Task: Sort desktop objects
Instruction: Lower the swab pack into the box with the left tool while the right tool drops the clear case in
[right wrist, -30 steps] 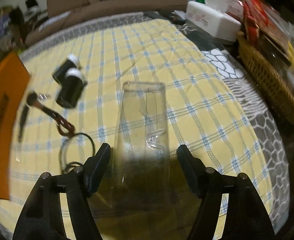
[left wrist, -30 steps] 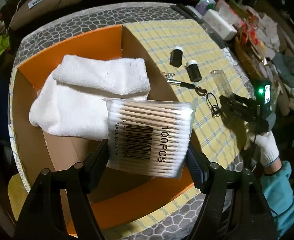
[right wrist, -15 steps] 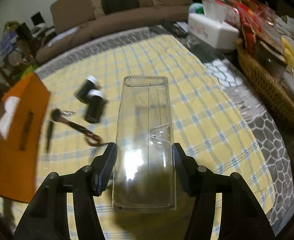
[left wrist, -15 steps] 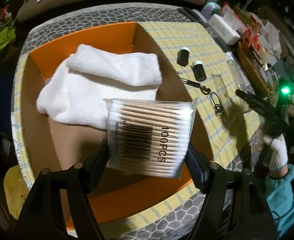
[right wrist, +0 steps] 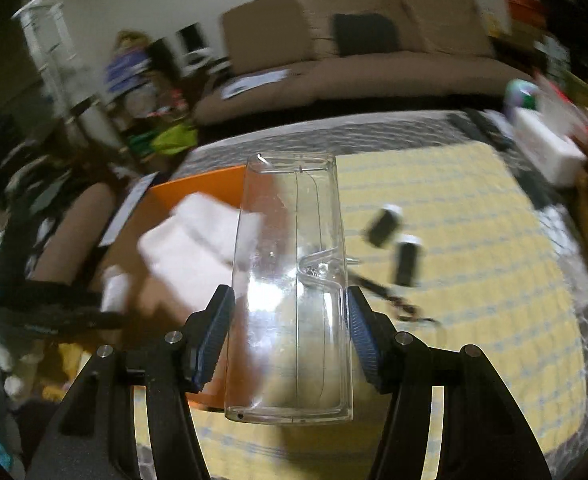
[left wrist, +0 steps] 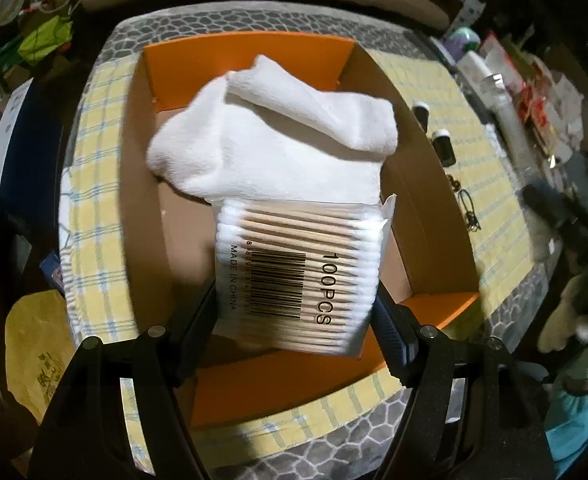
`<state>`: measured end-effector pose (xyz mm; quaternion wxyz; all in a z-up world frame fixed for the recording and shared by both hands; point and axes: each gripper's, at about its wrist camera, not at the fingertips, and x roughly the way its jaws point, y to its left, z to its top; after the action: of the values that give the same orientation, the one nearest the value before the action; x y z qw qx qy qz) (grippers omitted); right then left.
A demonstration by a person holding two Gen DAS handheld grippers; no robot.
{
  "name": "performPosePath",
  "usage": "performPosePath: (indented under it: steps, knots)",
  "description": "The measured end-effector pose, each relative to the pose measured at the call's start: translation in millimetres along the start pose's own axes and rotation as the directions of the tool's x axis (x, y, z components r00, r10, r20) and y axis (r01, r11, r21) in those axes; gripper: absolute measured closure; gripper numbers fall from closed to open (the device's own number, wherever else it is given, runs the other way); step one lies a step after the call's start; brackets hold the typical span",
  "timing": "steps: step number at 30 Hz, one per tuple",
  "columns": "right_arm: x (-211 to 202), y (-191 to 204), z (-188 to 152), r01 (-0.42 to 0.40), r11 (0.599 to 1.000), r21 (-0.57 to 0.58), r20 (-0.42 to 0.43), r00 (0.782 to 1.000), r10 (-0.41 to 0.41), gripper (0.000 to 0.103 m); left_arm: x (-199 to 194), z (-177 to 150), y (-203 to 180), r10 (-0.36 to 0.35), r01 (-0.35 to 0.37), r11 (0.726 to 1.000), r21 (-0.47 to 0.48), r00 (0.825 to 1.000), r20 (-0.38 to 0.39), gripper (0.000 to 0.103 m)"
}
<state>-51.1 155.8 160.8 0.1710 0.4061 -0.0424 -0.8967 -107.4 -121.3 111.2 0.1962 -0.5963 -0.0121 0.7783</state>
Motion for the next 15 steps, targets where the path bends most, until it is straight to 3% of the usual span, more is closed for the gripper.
performPosePath:
  steps: [5, 10, 15]
  knots:
    - [35, 46, 1, -0.018, 0.993, -0.114, -0.051, 0.999, 0.013, 0.045, -6, 0, 11, -0.005, 0.005, 0.999, -0.034, 1.0, 0.005, 0.033]
    - [73, 67, -7, -0.033, 0.996, -0.08, -0.105, 0.994, 0.024, 0.045, 7, 1, 6, 0.005, -0.005, 0.999, -0.042, 1.0, -0.01, 0.033]
    - [101, 76, -17, 0.006, 0.998, -0.058, -0.154, 0.988, -0.015, 0.044, 25, 4, -2, 0.056, -0.057, 0.998, -0.024, 0.998, -0.035, 0.033]
